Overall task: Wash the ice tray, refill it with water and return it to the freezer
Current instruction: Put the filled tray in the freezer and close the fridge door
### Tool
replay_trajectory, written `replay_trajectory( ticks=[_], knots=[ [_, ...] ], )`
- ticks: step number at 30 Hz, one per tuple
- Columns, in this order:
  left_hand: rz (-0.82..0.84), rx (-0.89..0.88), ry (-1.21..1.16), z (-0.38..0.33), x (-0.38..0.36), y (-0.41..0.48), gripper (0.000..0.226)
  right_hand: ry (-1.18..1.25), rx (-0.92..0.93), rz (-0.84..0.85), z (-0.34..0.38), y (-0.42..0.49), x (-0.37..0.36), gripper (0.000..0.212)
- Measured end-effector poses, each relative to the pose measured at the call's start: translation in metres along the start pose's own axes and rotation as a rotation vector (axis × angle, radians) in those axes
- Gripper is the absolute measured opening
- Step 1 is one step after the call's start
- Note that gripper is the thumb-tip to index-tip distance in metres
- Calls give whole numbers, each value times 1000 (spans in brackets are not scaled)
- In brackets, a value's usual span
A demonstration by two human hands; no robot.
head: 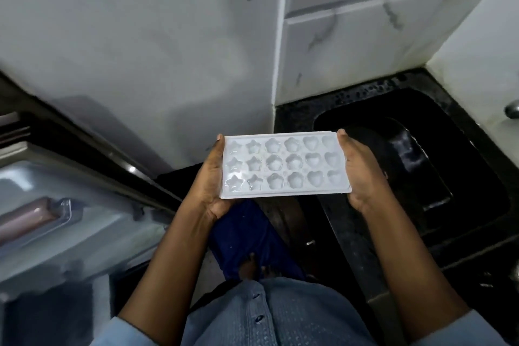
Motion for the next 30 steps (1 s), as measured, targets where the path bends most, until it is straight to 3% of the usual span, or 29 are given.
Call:
replay_trajectory(
  ticks=[11, 18, 22, 30],
  knots=[
    [-244, -220, -187, -1, 52, -77, 74, -143, -44, 323, 0, 30, -93, 39],
    [-368, -346, -293, 5, 91, -132, 73, -209, -68, 519, -15, 22, -169, 58],
    [-425, -400, -330, 9, 115, -166, 71, -262, -91, 596, -25, 9, -209, 40],
    [-576, -511, -404, 25, 172, -254, 75, -344, -141, 792, -57, -37, -303, 42]
  ],
)
Point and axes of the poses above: each hand's wrist, its own y-axis towards the middle knuckle, its own x-axis out of the back of the hand, z = x × y, the point moved 10 cm from there along y, towards the middle knuckle, and after that the axes turned 11 degrees about z, right-handed, at the moved point
